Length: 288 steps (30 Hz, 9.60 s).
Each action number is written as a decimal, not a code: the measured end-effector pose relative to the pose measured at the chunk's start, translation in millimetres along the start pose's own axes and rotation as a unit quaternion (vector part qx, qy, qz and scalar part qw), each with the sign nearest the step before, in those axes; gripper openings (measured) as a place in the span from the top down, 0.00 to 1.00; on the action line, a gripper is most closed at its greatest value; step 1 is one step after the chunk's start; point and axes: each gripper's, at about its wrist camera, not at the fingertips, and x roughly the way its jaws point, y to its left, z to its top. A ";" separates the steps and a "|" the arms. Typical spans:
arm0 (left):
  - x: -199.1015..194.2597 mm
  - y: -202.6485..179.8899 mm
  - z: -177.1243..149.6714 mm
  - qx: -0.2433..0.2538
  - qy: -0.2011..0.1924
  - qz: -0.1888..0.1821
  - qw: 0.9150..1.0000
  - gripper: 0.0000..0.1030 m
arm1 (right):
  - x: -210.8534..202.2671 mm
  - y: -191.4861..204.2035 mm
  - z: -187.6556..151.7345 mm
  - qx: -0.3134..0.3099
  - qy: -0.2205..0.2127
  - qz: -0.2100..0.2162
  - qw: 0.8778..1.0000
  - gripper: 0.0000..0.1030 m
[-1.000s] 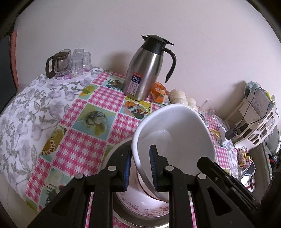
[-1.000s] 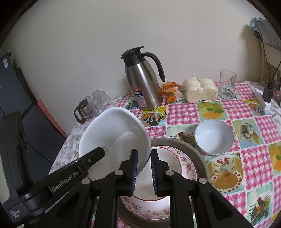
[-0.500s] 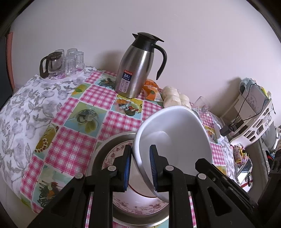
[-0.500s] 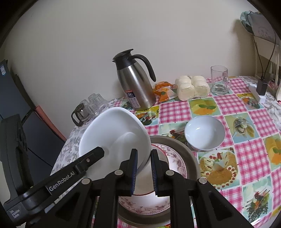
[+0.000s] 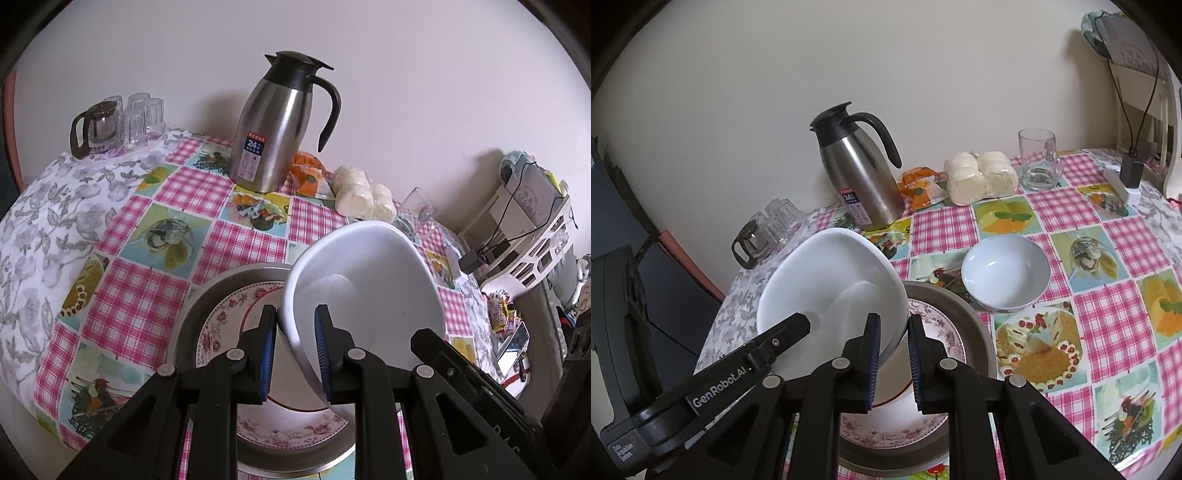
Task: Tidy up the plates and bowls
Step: 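Carry the white square bowl with both grippers over the steel tray stack, then lower the white square bowl into the red-rim bowl with both grippers, then open both grippers to release the white square bowl, then move both grippers to the white round bowl on the tablecloth, then close both grippers on the white round bowl's rim, then lift the white round bowl with both grippers and carry it over the stack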
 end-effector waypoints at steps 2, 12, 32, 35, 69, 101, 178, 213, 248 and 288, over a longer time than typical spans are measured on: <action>3.4 1.1 0.1 -0.001 0.004 0.001 1.000 0.81 | 3.0 -0.8 -0.3 0.002 0.004 -0.001 1.000 0.84; 16.1 5.8 -3.1 -0.008 0.027 0.011 1.000 0.77 | 21.2 -6.5 -6.4 0.009 0.032 -0.010 0.999 0.84; 26.4 11.3 -6.3 -0.015 0.064 0.035 0.997 0.70 | 35.8 0.4 -12.2 0.006 0.059 -0.026 0.998 0.81; 27.8 12.9 -5.9 -0.017 0.066 0.034 0.997 0.70 | 38.4 0.7 -12.8 0.005 0.062 -0.027 0.998 0.81; 30.5 16.1 -4.5 -0.031 0.072 0.020 0.997 0.61 | 49.4 -3.2 -15.6 0.015 0.078 -0.030 0.996 0.78; 7.3 29.0 6.4 -0.031 0.023 0.100 0.994 0.30 | 31.5 -10.2 -5.3 0.009 0.052 -0.077 0.996 0.37; 119.3 -134.2 39.6 0.134 0.107 0.056 0.984 0.01 | 32.3 -179.2 15.6 0.141 -0.004 -0.068 0.988 0.00; 249.9 -140.0 29.7 0.156 0.229 0.182 0.943 0.67 | 113.4 -184.9 9.7 0.158 0.038 -0.030 0.986 0.32; 210.8 -163.6 23.1 0.167 0.196 0.128 0.958 0.79 | 91.0 -182.5 16.2 0.145 0.015 -0.022 0.989 0.63; -26.9 -64.4 19.8 0.057 -0.033 0.034 0.997 0.79 | -18.2 -14.9 12.3 -0.029 -0.021 0.031 0.999 0.63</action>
